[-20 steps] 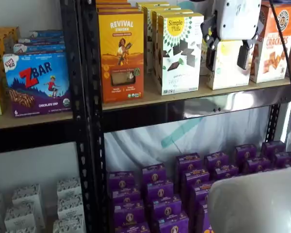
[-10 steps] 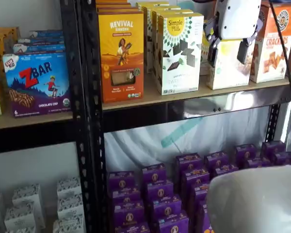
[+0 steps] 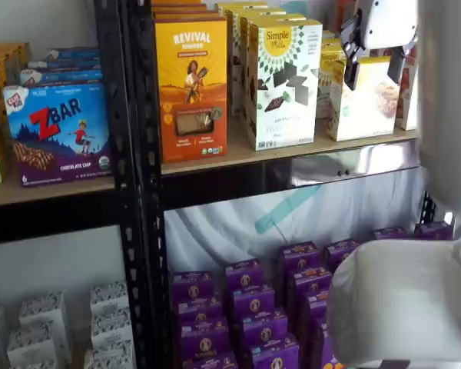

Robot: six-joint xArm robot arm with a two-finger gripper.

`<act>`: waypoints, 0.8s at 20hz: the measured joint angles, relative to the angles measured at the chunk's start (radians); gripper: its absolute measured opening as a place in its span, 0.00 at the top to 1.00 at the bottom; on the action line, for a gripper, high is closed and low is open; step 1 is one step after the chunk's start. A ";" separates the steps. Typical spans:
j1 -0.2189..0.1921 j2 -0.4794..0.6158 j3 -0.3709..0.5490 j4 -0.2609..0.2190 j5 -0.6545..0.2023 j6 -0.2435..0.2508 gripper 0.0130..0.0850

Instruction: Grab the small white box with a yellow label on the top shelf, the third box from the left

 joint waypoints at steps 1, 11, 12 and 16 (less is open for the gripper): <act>-0.005 0.006 -0.003 0.000 -0.003 -0.005 0.00; -0.108 0.123 -0.081 0.059 -0.038 -0.105 0.00; -0.112 0.132 -0.088 0.062 -0.038 -0.110 0.00; -0.122 0.157 -0.107 0.069 -0.041 -0.121 0.00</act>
